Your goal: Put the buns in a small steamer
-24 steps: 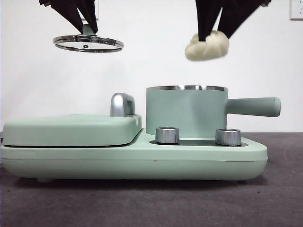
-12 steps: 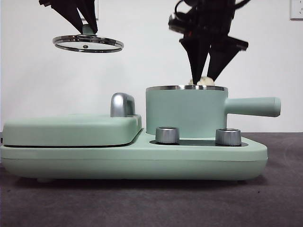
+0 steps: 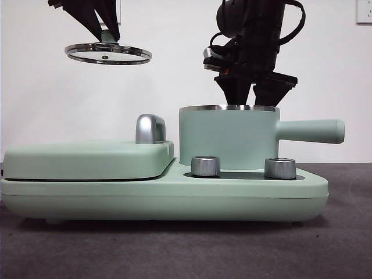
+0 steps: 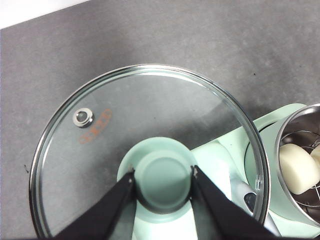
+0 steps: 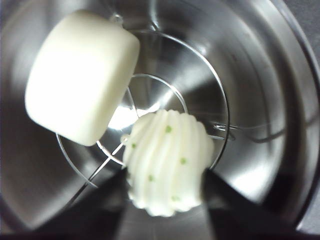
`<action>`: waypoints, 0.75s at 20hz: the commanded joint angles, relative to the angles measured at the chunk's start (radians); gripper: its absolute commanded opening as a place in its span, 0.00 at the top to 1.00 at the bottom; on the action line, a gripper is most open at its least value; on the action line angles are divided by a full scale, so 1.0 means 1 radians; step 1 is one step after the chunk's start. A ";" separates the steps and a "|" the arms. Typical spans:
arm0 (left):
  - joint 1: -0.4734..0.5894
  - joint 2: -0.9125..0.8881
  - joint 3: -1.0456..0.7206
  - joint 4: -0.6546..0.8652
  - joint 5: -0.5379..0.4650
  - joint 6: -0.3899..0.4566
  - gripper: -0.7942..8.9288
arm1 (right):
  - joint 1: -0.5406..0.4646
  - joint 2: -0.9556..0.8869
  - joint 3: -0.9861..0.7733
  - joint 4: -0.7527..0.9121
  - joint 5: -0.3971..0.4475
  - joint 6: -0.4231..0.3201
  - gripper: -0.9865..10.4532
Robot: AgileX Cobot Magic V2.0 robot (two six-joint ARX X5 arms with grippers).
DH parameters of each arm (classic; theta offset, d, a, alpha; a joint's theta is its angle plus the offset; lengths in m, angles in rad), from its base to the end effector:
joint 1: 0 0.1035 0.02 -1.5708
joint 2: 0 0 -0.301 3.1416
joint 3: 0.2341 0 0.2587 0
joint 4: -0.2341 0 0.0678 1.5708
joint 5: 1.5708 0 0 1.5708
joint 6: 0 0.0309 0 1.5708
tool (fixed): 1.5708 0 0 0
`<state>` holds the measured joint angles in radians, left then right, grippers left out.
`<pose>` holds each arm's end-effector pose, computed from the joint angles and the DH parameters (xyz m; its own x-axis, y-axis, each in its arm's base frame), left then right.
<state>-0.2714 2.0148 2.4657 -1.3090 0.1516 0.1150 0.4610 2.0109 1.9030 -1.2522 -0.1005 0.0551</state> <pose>0.3975 -0.1155 0.4646 0.5822 -0.3188 -0.7479 0.4414 0.8965 -0.0385 0.3797 0.1921 0.3120 0.1417 0.1824 -0.9730 -0.4125 0.9044 0.1095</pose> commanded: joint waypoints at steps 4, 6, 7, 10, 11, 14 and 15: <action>-0.003 0.000 0.041 0.019 0.002 -0.003 0.90 | 0.006 0.014 0.045 -0.013 0.005 -0.019 0.57; -0.003 0.000 0.041 0.019 0.002 -0.003 0.90 | 0.006 0.012 0.103 -0.059 0.004 -0.021 0.57; -0.003 0.000 0.041 0.019 0.002 -0.004 0.90 | 0.006 0.010 0.143 -0.091 0.004 -0.024 0.57; -0.003 0.000 0.041 0.019 0.003 -0.004 0.90 | 0.009 -0.005 0.258 -0.166 0.002 -0.016 0.57; -0.004 0.000 0.041 0.019 0.003 -0.004 0.90 | 0.009 -0.036 0.256 -0.167 -0.004 -0.013 0.57; -0.004 0.000 0.041 0.019 0.016 -0.005 0.90 | 0.023 -0.151 0.197 -0.171 -0.003 -0.011 0.57; -0.004 0.000 0.041 0.019 0.026 -0.005 0.90 | 0.024 -0.214 0.147 -0.171 -0.003 -0.013 0.57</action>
<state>-0.2714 2.0148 2.4657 -1.3090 0.1661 0.1146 0.4782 1.8038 2.0399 -1.3426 -0.1040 0.0475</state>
